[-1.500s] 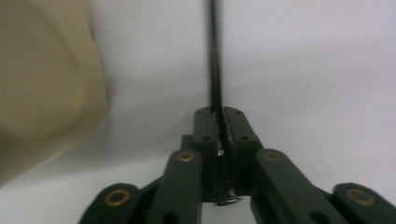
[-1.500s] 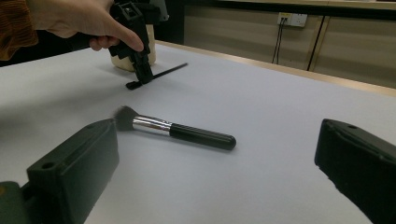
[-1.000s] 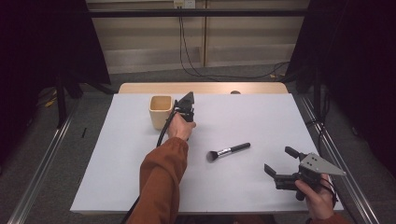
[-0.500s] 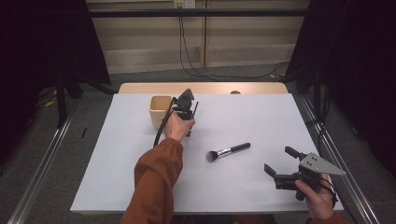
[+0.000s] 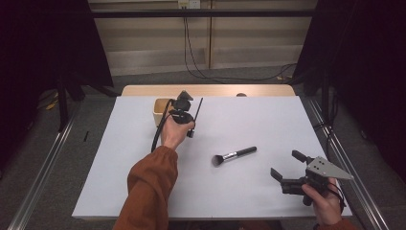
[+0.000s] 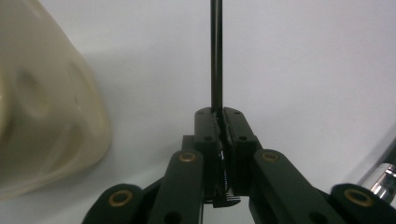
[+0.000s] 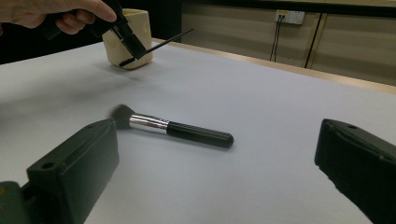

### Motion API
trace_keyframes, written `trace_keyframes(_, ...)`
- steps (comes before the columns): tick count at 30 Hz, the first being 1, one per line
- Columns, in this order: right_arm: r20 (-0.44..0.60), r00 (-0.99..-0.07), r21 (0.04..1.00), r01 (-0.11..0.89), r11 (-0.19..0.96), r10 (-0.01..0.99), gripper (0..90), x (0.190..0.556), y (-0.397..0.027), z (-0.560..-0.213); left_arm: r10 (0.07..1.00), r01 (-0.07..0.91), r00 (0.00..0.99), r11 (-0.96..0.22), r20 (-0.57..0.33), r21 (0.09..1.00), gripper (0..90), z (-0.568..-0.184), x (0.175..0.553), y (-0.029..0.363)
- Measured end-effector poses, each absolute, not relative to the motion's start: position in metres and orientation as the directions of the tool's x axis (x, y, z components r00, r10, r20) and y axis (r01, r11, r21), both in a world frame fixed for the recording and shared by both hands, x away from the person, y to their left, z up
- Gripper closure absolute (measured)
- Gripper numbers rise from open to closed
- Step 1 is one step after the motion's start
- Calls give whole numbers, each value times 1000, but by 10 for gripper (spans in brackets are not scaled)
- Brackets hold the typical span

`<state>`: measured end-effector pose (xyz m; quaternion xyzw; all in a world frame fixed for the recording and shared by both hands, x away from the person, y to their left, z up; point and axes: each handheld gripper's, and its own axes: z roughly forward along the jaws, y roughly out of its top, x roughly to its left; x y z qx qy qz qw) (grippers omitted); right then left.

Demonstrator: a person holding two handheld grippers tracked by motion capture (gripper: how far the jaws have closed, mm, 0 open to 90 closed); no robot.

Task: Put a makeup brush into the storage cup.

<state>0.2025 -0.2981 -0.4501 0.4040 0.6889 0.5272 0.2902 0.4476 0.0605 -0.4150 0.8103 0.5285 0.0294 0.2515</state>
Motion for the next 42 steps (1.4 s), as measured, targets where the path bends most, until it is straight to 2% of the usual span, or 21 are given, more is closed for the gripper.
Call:
trace_keyframes(2, 28, -504, 961, 252, 117, 863, 0, 203, -298, -450, 856, 818, 462, -311, -231, 483, 858, -412, 445, 64)
trace_keyframes(3, 27, -503, 961, 252, 116, 864, 0, 203, -298, -450, 836, 782, 506, -340, -214, 522, 858, -409, 443, 65)
trace_keyframes(12, 26, -503, 961, 252, 118, 864, 0, 203, -298, -450, 795, 683, 574, -334, -195, 649, 858, -400, 430, 76)
trace_keyframes(26, 26, -503, 960, 253, 119, 864, 0, 203, -298, -450, 769, 619, 598, -267, -224, 738, 858, -404, 418, 103)
trace_keyframes(31, 25, -503, 960, 253, 120, 864, 0, 203, -297, -450, 763, 559, 618, -259, -188, 787, 857, -398, 408, 114)
trace_keyframes(42, 28, -499, 960, 255, 116, 866, 0, 204, -297, -450, 715, 522, 659, -211, -234, 826, 857, -390, 391, 139)
